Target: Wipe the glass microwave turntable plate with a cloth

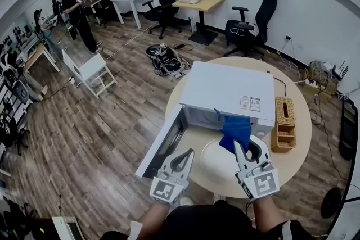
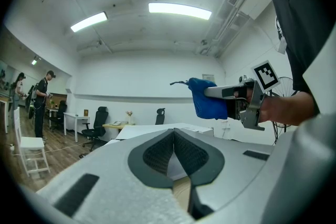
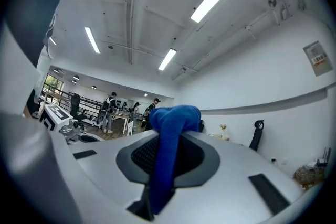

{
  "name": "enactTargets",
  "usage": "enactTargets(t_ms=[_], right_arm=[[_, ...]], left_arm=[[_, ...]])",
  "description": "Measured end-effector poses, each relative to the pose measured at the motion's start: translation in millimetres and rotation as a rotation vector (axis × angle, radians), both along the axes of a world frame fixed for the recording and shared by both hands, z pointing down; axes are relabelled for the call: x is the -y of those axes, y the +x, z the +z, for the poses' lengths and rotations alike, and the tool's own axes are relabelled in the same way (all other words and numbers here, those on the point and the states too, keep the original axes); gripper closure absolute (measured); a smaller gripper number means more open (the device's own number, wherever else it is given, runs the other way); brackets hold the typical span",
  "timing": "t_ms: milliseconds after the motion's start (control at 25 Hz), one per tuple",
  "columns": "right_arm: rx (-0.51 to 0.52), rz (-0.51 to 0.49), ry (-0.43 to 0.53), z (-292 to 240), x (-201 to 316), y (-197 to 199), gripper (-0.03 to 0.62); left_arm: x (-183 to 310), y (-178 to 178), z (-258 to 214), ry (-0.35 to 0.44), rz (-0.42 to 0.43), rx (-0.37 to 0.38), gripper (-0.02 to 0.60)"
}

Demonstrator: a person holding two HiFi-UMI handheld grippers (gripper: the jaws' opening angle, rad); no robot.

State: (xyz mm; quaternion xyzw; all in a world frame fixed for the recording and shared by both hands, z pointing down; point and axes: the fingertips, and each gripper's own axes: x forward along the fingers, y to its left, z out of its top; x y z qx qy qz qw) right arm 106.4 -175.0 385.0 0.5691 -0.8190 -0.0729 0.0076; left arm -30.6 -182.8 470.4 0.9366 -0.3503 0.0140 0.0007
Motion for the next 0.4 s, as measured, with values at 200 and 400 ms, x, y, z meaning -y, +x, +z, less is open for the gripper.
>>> enactTargets(t_ms=[200, 400], right_arm=[[-0.019, -0.002, 0.023, -6.0, -1.3, -1.1, 0.543], [-0.003, 0.004, 0.0, -3.6, -1.5, -0.2, 0.543]], left_arm=[[-1.5, -0.3, -6.0, 0.012, 0.003, -0.007, 0.575], [-1.2, 0.3, -8.2, 0.01, 0.004, -0.016, 0.575]])
